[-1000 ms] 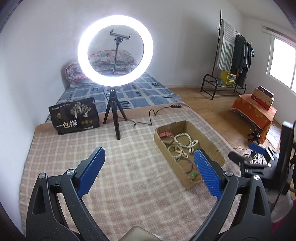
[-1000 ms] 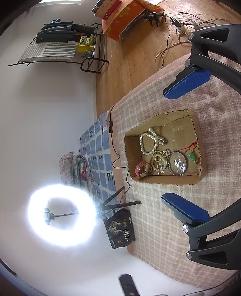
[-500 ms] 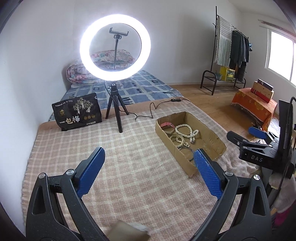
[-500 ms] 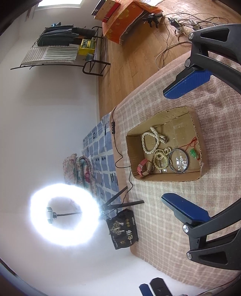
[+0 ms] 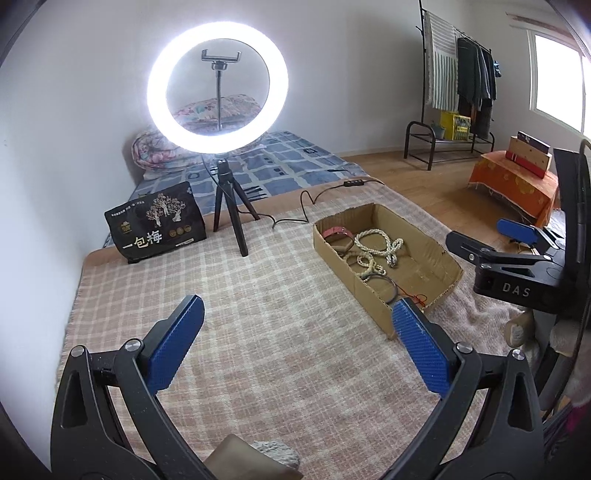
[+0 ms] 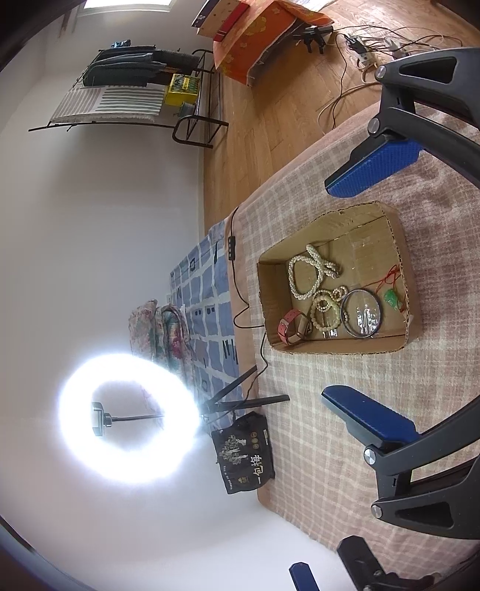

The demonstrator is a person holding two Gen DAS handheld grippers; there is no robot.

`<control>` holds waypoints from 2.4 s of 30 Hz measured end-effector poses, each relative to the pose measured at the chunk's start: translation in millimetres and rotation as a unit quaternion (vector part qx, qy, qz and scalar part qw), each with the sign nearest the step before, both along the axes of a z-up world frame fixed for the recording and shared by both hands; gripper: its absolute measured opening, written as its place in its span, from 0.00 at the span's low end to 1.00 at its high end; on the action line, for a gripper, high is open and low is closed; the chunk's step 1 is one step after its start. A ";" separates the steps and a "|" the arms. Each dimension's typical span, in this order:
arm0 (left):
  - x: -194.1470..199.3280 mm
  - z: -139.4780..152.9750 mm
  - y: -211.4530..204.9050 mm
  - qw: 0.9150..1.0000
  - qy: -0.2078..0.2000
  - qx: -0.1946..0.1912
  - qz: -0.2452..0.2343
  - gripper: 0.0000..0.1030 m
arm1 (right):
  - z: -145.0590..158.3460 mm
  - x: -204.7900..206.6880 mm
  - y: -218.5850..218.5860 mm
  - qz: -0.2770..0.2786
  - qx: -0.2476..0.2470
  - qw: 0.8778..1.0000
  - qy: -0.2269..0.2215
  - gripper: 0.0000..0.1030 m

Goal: Organize jewelry

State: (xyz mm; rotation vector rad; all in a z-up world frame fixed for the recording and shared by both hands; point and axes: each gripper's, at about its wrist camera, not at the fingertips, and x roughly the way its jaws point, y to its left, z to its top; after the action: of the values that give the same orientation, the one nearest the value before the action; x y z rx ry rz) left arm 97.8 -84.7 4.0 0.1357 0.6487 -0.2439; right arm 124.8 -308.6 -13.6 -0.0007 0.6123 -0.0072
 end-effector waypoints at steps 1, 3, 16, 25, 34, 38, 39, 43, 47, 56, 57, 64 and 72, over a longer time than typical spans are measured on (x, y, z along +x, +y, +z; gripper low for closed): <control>0.3 -0.7 -1.0 1.000 0.001 0.001 -0.001 1.00 | -1.2 1.4 -0.1 0.001 0.000 1.000 0.002 1.00; 1.5 -1.5 -2.4 1.000 0.000 0.007 0.000 1.00 | -3.1 3.1 0.2 0.001 0.000 1.000 0.005 1.00; 5.5 -1.3 -0.3 1.000 -0.004 0.001 0.002 1.00 | -7.4 9.7 4.1 0.004 -0.004 1.000 0.010 1.00; 6.4 -1.7 0.1 1.000 -0.006 -0.001 0.006 1.00 | -9.5 13.1 5.9 0.005 -0.003 1.000 0.011 1.00; 7.7 -1.9 0.7 1.000 -0.007 -0.002 0.007 1.00 | -12.6 15.2 8.2 0.008 -0.003 1.000 0.013 1.00; 8.9 -1.4 1.2 1.000 -0.007 -0.002 0.009 1.00 | -12.6 15.3 8.3 0.009 -0.004 1.000 0.013 1.00; 9.2 -1.3 1.1 1.000 -0.008 -0.002 0.009 1.00 | -12.5 15.4 8.2 0.009 -0.004 1.000 0.013 1.00; 9.0 -1.6 1.5 1.000 -0.008 -0.002 0.009 1.00 | -13.3 15.6 9.2 0.010 -0.004 1.000 0.014 1.00; 9.1 -1.7 1.6 1.000 -0.007 -0.002 0.008 1.00 | -13.2 15.9 9.4 0.009 -0.003 1.000 0.014 1.00; 9.3 -1.7 1.7 1.000 -0.008 -0.002 0.008 1.00 | -14.6 17.7 11.8 0.011 -0.004 1.000 0.016 1.00; 9.3 -1.6 1.7 1.000 -0.008 -0.002 0.008 1.00 | -14.7 17.8 11.9 0.011 -0.004 1.000 0.016 1.00; 9.3 -1.6 1.5 1.000 -0.007 -0.003 0.008 1.00 | -14.8 17.9 12.4 0.011 -0.004 1.000 0.016 1.00; 9.2 -1.7 1.4 1.000 -0.008 -0.003 0.009 1.00 | -14.5 18.0 12.3 0.011 -0.004 1.000 0.016 1.00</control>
State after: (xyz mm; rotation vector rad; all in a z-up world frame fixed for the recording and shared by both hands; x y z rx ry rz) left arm 107.1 -83.3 2.3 0.1266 0.6338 -0.2278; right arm 142.8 -296.3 -28.0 -0.0150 0.6447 0.0126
